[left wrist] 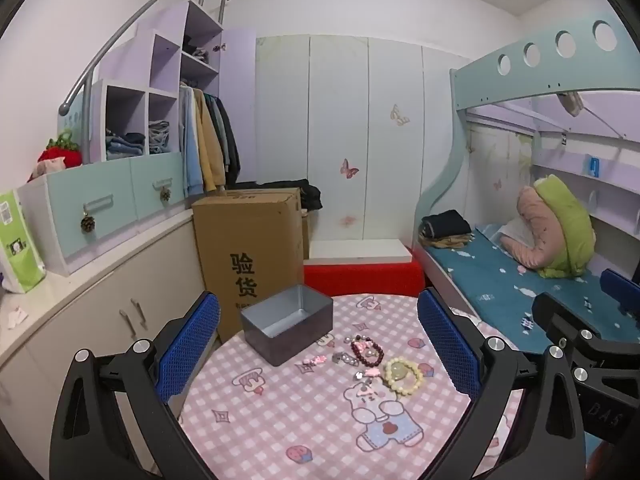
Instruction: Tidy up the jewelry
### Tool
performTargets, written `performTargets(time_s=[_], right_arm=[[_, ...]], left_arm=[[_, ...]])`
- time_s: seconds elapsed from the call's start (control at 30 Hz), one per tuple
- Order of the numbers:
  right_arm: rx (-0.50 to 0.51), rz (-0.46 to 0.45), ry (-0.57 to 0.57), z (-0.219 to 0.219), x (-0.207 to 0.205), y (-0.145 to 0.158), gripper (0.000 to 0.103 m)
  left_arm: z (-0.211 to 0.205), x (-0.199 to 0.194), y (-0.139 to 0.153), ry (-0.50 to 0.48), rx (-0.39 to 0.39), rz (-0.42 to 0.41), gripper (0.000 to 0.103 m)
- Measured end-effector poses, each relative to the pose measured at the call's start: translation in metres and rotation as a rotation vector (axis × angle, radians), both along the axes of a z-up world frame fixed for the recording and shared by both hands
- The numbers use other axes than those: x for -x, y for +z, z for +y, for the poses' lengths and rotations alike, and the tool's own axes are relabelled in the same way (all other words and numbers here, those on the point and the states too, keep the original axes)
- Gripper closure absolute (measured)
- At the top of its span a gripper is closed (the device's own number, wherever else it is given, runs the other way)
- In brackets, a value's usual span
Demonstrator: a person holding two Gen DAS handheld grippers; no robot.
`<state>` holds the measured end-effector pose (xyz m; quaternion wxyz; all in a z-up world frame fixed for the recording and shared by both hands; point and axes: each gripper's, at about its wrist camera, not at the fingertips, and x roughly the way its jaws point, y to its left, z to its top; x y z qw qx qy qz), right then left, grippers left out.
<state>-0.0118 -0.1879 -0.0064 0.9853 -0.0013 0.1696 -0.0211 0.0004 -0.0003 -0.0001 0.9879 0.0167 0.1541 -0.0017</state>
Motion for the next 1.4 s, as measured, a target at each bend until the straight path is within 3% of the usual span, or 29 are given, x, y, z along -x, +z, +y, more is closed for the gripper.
performTargets(time_s=[0.5, 0.67, 1.4], right_arm=[[0.0, 0.018, -0.001, -0.004, -0.005, -0.008, 0.006], [-0.001, 0.021, 0.001, -0.005, -0.007, -0.008, 0.006], [-0.005, 0.023, -0.003, -0.002, -0.008, -0.009, 0.006]], left_arm=[[-0.006, -0.005, -0.011, 0.004, -0.025, 0.0, 0.007], [-0.003, -0.007, -0.008, -0.013, 0.003, 0.021, 0.007], [-0.003, -0.008, -0.005, -0.013, -0.007, 0.021, 0.007]])
